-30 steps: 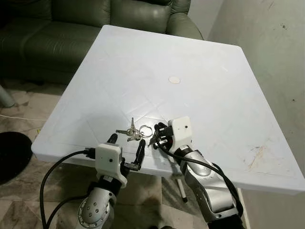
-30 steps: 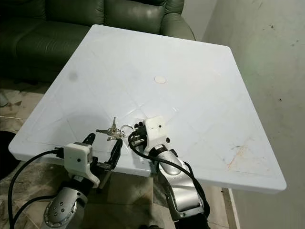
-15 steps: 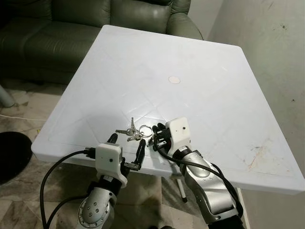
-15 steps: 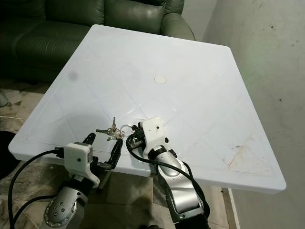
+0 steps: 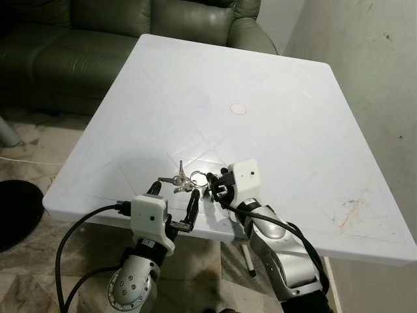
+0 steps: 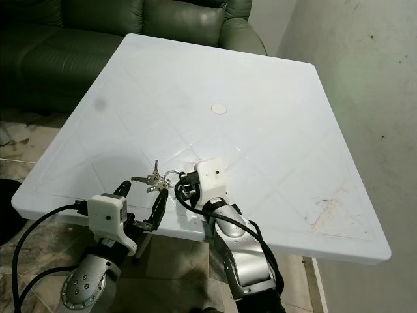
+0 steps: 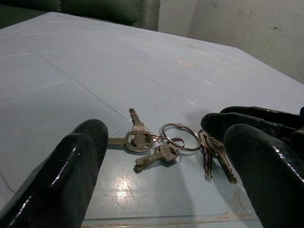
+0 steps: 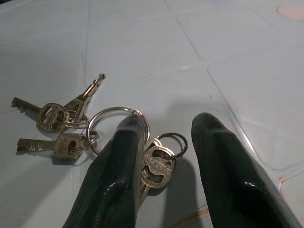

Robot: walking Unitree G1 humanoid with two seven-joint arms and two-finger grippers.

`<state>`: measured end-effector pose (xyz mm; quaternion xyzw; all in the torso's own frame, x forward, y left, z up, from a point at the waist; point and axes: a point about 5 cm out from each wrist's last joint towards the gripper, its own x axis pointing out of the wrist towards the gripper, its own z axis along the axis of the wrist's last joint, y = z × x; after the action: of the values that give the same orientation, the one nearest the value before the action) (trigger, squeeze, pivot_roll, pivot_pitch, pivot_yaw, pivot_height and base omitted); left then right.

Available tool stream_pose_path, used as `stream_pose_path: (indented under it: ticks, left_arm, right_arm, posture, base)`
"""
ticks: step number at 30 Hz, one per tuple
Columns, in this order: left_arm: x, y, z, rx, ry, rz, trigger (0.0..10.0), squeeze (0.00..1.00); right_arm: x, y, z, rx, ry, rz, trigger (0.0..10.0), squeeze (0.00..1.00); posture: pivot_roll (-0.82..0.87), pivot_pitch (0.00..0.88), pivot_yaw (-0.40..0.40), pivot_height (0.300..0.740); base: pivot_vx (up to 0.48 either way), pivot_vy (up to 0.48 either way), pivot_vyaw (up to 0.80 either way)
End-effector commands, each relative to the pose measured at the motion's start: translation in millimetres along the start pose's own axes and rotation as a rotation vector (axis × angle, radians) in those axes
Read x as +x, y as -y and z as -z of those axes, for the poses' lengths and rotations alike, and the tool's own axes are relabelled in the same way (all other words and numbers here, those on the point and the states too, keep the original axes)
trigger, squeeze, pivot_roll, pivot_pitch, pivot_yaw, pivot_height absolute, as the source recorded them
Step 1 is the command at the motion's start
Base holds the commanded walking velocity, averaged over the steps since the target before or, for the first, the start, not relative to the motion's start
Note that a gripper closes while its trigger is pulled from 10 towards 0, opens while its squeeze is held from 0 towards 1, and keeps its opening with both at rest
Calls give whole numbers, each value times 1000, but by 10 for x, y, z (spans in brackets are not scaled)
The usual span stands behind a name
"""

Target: Hang keys on a hook

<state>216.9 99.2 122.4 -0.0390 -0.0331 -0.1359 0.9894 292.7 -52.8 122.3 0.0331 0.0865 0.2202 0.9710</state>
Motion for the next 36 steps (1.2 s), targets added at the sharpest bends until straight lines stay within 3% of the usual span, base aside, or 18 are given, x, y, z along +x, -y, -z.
stream_pose_path:
  ticks: [1, 2, 7, 8, 10, 11, 12, 36]
  left_arm:
    - [-1, 41, -5, 3, 5, 8, 10000, 0]
    - [-2, 43, -6, 1, 6, 8, 10000, 0]
    - [-2, 48, -6, 0, 7, 9, 10000, 0]
    - [-2, 51, -6, 0, 7, 9, 10000, 0]
    - [-2, 51, -5, -1, 7, 9, 10000, 0]
    - [-3, 54, -5, 0, 7, 9, 10000, 0]
    - [-4, 55, -6, 0, 8, 10, 10000, 0]
    - [-2, 73, -15, 1, 18, 10, 10000, 0]
  right_arm:
    - [5, 0, 18, 33, -12, 21, 10000, 0]
    - [16, -2, 28, 53, -31, 29, 10000, 1000]
    - [40, 12, 8, 58, -26, 52, 10000, 1000]
    - [42, 6, 16, 69, -36, 41, 10000, 796]
    - [43, 0, 20, 75, -47, 37, 10000, 851]
    - [43, -5, 23, 77, -56, 32, 10000, 592]
    - [43, -13, 27, 80, -67, 25, 10000, 0]
    - [32, -67, 43, 116, -115, -26, 10000, 0]
  posture:
    - [135, 146, -151, 740]
    - [135, 146, -151, 740]
    - [139, 141, -154, 740]
    - [139, 141, -154, 740]
    - [138, 138, -155, 740]
    - [137, 138, -156, 740]
    - [137, 138, -156, 740]
    - [143, 128, -166, 740]
  base:
    - [0, 0, 0]
    - [0, 0, 0]
    - [0, 0, 0]
    - [0, 0, 0]
    - [0, 0, 0]
    - [0, 0, 0]
    - [0, 0, 0]
    - [0, 0, 0]
